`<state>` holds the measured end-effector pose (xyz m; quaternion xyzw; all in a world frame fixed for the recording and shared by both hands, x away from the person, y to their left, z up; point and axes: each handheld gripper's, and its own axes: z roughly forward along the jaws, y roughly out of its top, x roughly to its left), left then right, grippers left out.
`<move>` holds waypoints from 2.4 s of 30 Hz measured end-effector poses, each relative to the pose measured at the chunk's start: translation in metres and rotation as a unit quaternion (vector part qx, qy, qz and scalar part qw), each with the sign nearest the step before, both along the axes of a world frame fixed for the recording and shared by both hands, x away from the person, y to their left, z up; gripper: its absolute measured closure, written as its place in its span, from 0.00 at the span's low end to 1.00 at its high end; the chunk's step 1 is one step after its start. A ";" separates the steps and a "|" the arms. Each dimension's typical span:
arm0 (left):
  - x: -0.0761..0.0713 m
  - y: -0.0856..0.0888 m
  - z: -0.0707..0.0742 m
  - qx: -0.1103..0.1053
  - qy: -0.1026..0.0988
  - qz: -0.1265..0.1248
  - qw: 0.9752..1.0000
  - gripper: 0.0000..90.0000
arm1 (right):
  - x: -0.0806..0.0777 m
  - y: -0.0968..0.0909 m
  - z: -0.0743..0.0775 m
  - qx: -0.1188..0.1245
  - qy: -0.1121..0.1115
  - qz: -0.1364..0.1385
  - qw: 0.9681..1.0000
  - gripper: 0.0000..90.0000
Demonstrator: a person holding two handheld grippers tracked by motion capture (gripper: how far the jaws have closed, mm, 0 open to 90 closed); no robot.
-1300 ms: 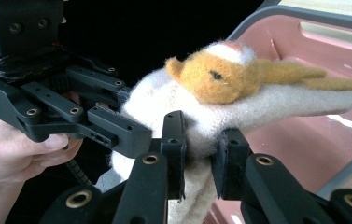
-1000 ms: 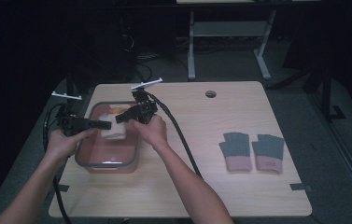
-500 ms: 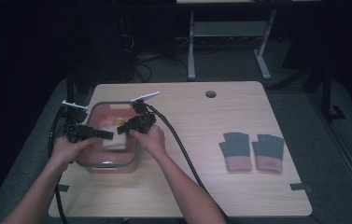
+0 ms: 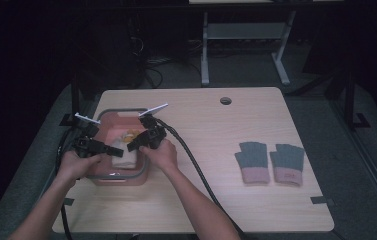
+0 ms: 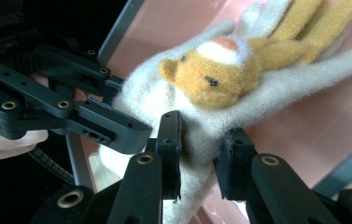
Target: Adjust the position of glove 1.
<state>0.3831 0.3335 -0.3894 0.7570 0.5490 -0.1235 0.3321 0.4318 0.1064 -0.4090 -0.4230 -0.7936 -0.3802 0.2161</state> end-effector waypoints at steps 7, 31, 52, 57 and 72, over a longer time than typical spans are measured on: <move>0.000 -0.003 -0.004 0.004 0.009 0.002 1.000 0.77 | -0.003 -0.004 0.008 -0.023 -0.015 0.006 1.000 0.81; 0.004 0.002 0.000 0.045 0.020 0.032 0.998 0.60 | -0.008 -0.021 0.030 -0.013 -0.040 -0.005 0.999 0.79; 0.012 -0.015 -0.011 0.124 0.028 0.010 0.992 0.73 | -0.011 -0.043 0.044 0.007 -0.055 -0.012 0.998 0.79; 0.009 -0.011 0.001 0.100 0.001 0.017 0.995 0.70 | -0.012 -0.049 0.044 0.013 -0.057 -0.014 0.998 0.79; -0.003 -0.025 0.033 0.030 -0.066 0.011 0.997 0.65 | -0.014 -0.076 0.049 0.019 -0.065 -0.026 0.997 0.75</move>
